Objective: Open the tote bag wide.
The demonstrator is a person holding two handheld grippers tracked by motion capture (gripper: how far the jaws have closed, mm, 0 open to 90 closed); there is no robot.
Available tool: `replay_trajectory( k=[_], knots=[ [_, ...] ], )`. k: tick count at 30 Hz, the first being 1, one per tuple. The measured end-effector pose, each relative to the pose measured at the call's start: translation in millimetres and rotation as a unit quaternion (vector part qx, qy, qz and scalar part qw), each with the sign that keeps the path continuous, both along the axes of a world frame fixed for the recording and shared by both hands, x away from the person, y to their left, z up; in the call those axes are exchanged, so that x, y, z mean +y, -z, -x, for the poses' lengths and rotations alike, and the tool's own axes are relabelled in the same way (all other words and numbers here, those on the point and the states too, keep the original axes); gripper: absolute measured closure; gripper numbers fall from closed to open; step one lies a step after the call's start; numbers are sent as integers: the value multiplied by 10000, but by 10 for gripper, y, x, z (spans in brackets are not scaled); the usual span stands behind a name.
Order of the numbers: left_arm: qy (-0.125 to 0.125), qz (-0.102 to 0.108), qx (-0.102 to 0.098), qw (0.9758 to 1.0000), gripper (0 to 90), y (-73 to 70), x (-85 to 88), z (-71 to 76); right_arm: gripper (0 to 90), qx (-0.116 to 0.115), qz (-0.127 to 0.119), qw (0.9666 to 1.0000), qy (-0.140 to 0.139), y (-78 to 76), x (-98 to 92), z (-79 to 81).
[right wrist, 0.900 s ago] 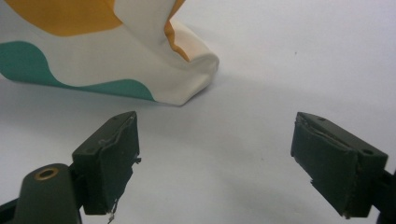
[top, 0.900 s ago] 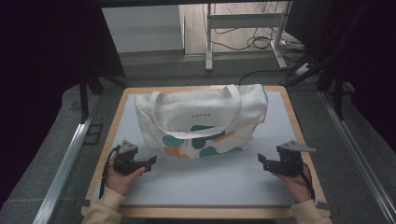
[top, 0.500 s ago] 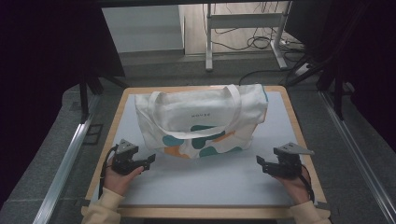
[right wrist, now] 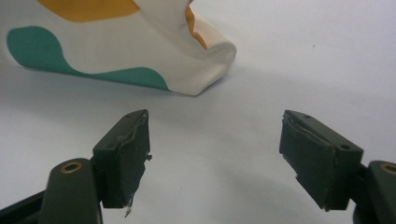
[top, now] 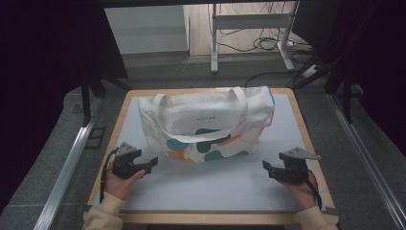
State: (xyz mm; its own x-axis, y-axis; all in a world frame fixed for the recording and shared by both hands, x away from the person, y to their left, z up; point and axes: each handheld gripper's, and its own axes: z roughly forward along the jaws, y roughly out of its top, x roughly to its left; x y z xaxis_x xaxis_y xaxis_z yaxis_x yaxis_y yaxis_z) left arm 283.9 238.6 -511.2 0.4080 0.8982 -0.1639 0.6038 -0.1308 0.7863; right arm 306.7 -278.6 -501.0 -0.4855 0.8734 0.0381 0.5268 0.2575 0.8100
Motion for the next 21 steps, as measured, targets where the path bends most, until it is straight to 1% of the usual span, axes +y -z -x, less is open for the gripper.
replay_trajectory(
  k=[3, 4, 5, 7, 10, 11, 14, 15, 19, 20, 21],
  knots=[
    [31, 32, -54, 10000, 205, -35, -7, 31, 246, -107, -21, 9999, 42, -47, -30, 59],
    [31, 32, -54, 10000, 205, -35, -7, 31, 246, -107, -21, 9999, 42, -47, -30, 59],
    [55, 43, -68, 10000, 205, -49, -5, 44, 246, -185, -74, 9998, 46, -94, -55, 76],
    [87, 121, -105, 9998, 205, -78, 3, 60, 246, -243, -116, 9996, 28, -134, -66, 73],
    [106, 151, -128, 9997, 206, -107, 8, 56, 245, -337, -147, 9993, 5, -185, -75, 41],
    [117, 164, -151, 9997, 206, -131, 9, 53, 244, -351, -202, 9992, 6, -194, -73, 29],
    [122, 171, -179, 9996, 206, -161, 10, 55, 246, -390, -231, 9990, 14, -227, -75, 6],
    [135, 213, -224, 9994, 207, -208, 20, 62, 251, -401, -241, 9989, 11, -243, -75, 3],
    [136, 255, -311, 9991, 207, -298, 26, 66, 268, -424, -274, 9987, -18, -318, -64, 2],
    [136, 255, -311, 9991, 208, -298, 26, 66, 268, -424, -274, 9987, -18, -318, -64, 2],
    [147, 262, -340, 9990, 208, -329, 29, 63, 270, -417, -278, 9987, -54, -357, -53, -10]
  ],
)
